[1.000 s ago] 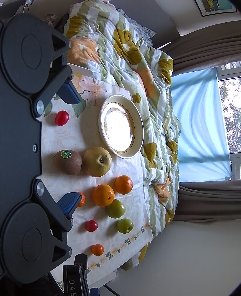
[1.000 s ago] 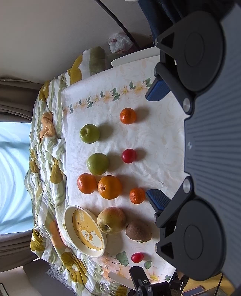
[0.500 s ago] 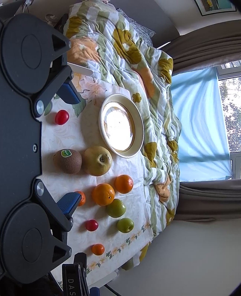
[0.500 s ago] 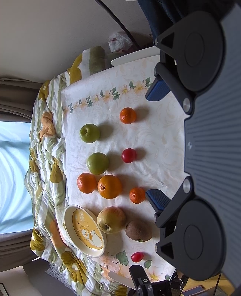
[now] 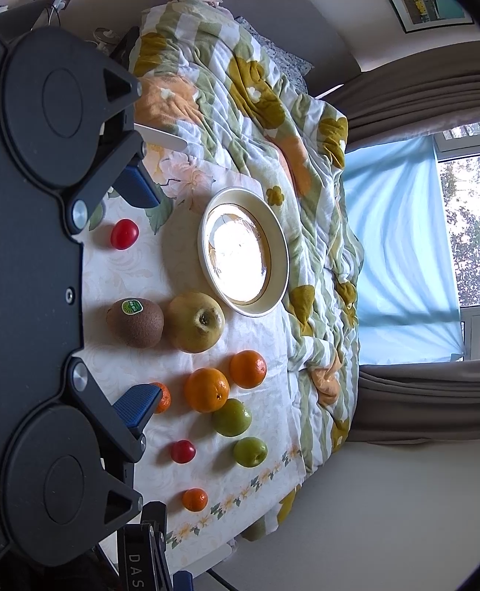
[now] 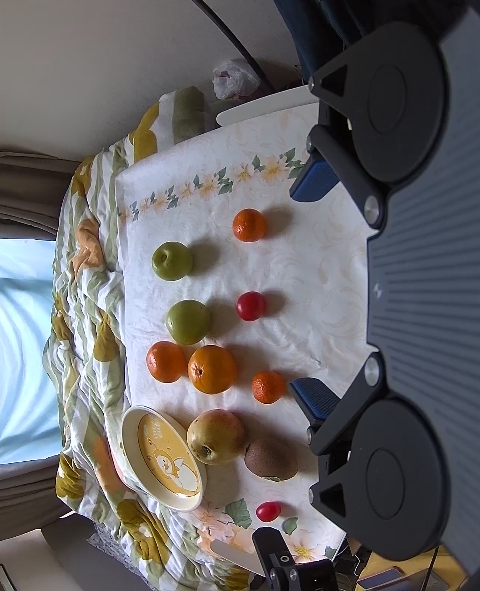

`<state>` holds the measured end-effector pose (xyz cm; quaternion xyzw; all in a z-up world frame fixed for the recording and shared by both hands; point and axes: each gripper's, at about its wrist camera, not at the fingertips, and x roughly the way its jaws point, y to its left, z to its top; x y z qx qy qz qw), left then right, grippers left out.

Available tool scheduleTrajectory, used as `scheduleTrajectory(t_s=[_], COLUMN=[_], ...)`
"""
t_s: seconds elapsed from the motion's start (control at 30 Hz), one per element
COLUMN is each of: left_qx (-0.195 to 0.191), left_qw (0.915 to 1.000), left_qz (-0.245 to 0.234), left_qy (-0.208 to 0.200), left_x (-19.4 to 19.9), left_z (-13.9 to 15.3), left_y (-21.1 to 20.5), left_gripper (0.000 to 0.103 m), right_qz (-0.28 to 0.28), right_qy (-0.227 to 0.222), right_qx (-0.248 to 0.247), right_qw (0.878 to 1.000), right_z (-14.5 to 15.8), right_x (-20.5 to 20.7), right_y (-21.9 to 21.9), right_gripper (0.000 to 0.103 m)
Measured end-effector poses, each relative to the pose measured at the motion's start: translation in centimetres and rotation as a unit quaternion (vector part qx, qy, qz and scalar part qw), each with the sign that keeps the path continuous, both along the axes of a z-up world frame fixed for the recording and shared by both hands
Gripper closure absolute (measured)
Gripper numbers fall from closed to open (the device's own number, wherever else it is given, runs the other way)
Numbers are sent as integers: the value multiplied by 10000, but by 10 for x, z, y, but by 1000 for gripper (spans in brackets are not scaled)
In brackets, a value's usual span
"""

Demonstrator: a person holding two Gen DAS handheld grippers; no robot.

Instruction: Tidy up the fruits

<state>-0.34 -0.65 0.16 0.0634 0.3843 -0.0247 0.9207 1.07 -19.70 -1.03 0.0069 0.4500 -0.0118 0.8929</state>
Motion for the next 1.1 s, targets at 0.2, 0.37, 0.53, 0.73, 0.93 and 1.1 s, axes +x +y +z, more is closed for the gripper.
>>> scheduleTrajectory(t_s=[0.2, 0.37, 0.53, 0.73, 0.93, 1.1], left_qx=[-13, -25, -31, -31, -32, -3], left_qw=[10000, 10000, 10000, 10000, 10000, 10000], left_qz=[20, 25, 13, 5, -8, -57], left_qy=[30, 57, 68, 68, 68, 80], left_x=[2, 3, 4, 5, 5, 7], left_z=[-1, -1, -1, -2, -2, 0], left_y=[1, 2, 2, 2, 1, 0], left_gripper=[0, 0, 0, 0, 0, 0], right_qz=[-30, -9, 6, 0, -11, -64], right_qy=[32, 69, 83, 82, 90, 62], right_qx=[-7, -15, -18, -15, 14, 19], right_qw=[10000, 10000, 10000, 10000, 10000, 10000], right_z=[-1, -5, -4, -3, -3, -2], right_x=[0, 2, 3, 3, 3, 3], right_y=[1, 3, 3, 4, 4, 5], right_gripper=[0, 0, 0, 0, 0, 0])
